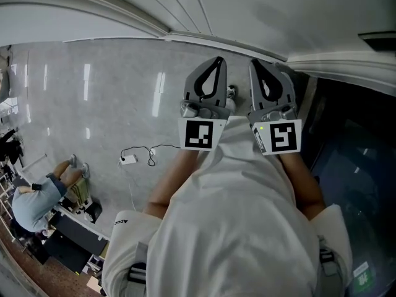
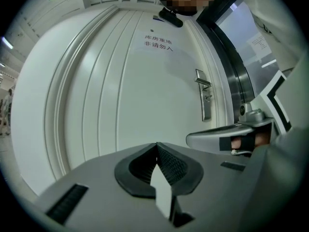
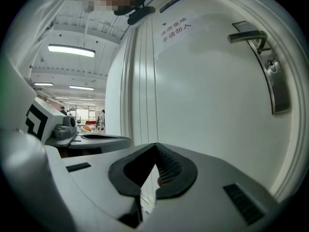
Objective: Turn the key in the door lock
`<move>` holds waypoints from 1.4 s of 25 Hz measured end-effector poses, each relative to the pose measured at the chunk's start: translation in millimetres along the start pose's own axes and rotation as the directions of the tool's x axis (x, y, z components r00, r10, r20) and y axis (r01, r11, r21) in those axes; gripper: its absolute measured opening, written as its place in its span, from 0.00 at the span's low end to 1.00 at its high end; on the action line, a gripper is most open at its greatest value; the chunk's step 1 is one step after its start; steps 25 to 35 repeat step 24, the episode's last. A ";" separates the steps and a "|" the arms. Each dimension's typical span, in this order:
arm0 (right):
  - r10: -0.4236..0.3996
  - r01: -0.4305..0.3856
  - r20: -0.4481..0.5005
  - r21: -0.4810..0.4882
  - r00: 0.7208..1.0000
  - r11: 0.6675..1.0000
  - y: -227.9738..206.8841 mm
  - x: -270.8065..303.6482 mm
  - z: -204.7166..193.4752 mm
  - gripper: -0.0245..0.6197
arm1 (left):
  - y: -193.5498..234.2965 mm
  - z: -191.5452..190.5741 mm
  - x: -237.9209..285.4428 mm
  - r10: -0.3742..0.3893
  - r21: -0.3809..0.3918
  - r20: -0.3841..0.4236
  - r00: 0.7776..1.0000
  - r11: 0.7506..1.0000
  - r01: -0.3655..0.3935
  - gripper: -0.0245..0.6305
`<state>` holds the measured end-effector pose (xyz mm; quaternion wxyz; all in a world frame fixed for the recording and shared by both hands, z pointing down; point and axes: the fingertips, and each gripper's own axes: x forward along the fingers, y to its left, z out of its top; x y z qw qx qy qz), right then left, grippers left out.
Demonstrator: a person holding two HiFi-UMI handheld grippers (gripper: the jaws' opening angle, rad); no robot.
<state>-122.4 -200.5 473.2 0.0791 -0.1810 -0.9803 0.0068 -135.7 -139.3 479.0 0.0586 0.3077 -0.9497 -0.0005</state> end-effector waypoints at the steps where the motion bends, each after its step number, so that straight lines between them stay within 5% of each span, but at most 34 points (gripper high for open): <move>1: 0.004 -0.004 -0.005 0.001 1.000 1.000 2.6 -1.0 -1.4 0.04 | -2.2 0.2 2.0 -0.011 0.003 0.000 1.000 1.000 0.011 0.05; 8: -0.009 0.009 -0.006 0.009 1.000 1.000 3.3 -2.7 -4.2 0.04 | -12.3 0.9 7.4 -0.057 0.010 -0.012 0.998 0.998 0.058 0.05; 35: -0.026 0.027 -0.039 0.008 0.999 1.000 2.9 -2.5 -19.3 0.04 | -8.8 -11.0 0.4 -0.035 0.007 -0.056 0.998 0.999 0.035 0.05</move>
